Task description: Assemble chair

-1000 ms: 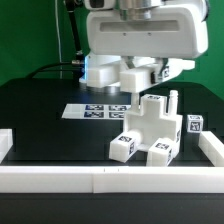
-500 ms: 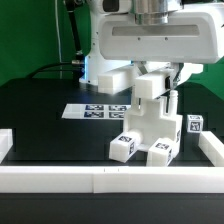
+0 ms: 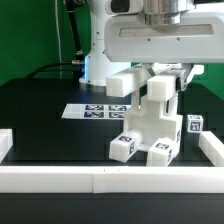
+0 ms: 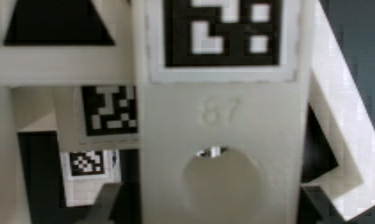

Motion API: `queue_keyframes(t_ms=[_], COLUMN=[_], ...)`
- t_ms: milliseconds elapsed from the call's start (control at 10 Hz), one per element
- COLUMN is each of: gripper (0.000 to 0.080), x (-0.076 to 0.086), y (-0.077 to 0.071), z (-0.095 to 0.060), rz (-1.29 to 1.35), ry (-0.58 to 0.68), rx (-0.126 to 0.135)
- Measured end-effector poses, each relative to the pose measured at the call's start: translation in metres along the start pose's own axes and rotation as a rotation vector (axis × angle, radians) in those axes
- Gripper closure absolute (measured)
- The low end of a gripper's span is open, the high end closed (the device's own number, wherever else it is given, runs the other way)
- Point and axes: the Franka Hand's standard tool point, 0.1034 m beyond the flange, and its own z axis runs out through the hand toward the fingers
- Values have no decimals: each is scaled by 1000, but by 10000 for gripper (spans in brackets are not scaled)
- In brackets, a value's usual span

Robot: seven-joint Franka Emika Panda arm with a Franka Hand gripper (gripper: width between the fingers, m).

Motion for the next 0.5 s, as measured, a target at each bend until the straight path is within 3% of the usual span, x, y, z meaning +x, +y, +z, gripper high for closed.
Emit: queue_keyframes(t_ms=[500], gripper=[511], x=[0], y=[0], z=[0], rz=[1], ry=[1], rx=[0])
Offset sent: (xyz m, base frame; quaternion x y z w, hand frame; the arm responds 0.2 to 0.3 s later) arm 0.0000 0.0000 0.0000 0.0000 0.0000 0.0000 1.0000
